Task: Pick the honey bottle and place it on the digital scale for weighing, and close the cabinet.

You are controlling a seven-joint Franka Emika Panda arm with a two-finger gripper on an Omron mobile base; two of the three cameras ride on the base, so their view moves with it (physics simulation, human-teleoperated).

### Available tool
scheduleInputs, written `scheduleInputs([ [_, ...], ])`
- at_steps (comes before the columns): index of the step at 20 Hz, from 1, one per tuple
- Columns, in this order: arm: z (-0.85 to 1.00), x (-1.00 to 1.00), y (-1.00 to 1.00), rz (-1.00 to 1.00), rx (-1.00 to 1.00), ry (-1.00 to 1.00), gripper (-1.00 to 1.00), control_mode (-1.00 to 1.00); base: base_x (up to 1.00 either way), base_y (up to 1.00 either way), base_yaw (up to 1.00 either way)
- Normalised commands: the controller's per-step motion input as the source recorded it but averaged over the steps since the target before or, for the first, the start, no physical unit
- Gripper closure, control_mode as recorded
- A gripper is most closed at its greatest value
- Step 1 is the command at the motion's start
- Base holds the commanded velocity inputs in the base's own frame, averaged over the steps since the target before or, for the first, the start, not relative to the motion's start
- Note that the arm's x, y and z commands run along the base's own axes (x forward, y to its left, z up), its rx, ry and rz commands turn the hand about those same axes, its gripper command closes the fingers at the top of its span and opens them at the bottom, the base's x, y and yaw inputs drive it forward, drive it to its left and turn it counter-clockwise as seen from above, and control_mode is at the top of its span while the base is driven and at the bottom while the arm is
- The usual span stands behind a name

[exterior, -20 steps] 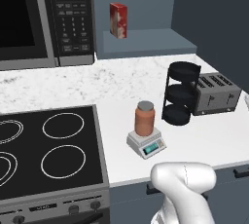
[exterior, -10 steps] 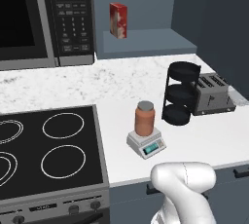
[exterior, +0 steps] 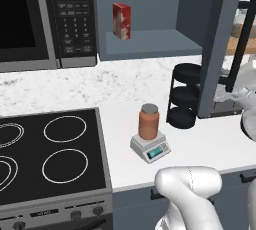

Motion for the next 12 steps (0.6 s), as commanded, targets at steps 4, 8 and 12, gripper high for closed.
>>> scheduleInputs([
  [4,0.04,0.99,0.85,-0.23,-0.28,0.32,1.00,-1.00,0.00,0.00,0.00],
  [8,0.00,1.00,0.51,-0.26,-0.24,0.54,1.00,-1.00,0.00,0.00,0.00],
  [12,0.00,1.00,0.19,-0.23,-0.19,0.52,1.00,-1.00,0.00,0.00,0.00],
])
